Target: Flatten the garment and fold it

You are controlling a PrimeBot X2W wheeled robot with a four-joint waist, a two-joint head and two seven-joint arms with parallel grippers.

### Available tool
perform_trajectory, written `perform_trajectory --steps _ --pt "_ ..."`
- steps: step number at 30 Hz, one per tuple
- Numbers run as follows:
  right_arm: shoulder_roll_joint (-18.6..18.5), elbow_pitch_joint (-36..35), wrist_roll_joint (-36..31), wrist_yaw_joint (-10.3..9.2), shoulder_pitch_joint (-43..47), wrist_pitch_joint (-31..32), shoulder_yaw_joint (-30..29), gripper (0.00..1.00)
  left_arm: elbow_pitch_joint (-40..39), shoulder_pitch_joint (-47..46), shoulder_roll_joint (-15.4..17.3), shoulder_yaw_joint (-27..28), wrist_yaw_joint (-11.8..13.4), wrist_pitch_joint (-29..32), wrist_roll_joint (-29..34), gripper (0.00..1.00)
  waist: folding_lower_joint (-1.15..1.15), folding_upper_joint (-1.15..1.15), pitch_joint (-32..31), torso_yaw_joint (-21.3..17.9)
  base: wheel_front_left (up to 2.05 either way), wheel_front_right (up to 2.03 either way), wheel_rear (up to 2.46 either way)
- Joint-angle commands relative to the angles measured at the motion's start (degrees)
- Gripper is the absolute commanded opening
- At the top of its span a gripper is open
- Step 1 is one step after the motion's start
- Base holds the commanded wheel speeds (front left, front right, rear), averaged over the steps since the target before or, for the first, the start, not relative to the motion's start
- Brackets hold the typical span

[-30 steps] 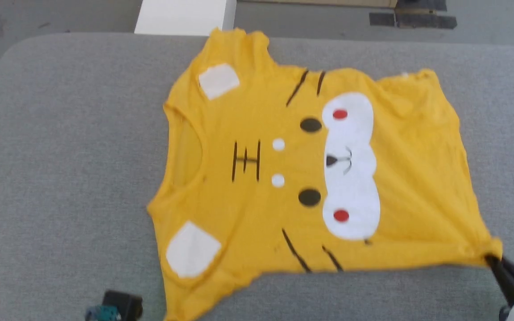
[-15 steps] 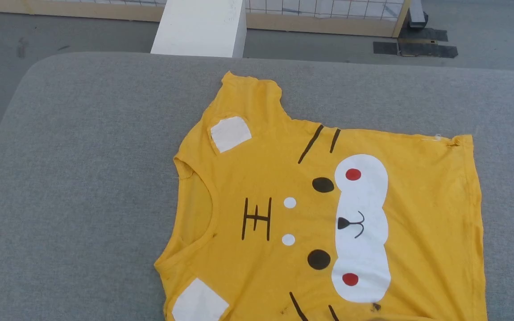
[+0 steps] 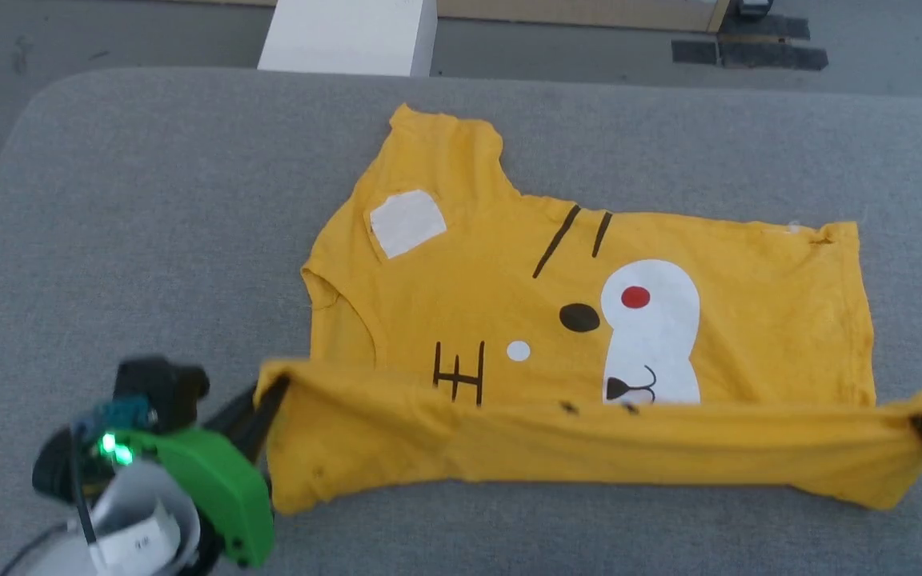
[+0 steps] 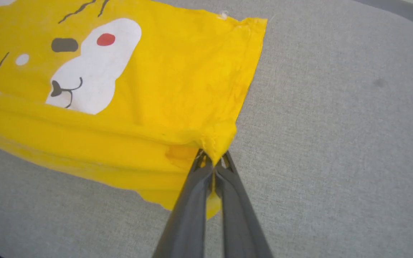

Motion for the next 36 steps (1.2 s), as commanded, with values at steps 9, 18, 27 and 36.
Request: perform_trajectory --steps 9,18,27,36 --pt "-2.4 3.5 -1.0 -0.09 -14.3 1.1 4.8 0.0 10.1 -16.3 -4.5 0.7 -2.3 -3.6 2.7 0.0 0.0 0.0 9.5 -1.2 0.0 0.0 0.0" --pt "-1.9 13.6 0.6 -0.09 -21.5 3.2 11.3 0.0 25.5 -22.3 -9.9 -2.0 -5.0 -8.1 3.3 0.06 0.0 0.0 13.2 -1.2 0.0 0.0 0.0" --pt "-2.0 19.5 3.2 -0.09 -24.8 2.1 14.8 1.0 34.1 -24.9 -14.0 -3.1 -6.5 -11.6 2.3 1.0 0.0 0.0 12.5 -0.8 0.0 0.0 0.0" --pt "-3.6 17.2 6.9 -0.09 -21.9 3.9 14.1 1.0 32.6 -19.4 -13.4 0.5 -4.9 -17.3 0.3 1.0 0.0 0.0 5.9 -1.6 0.0 0.0 0.0"
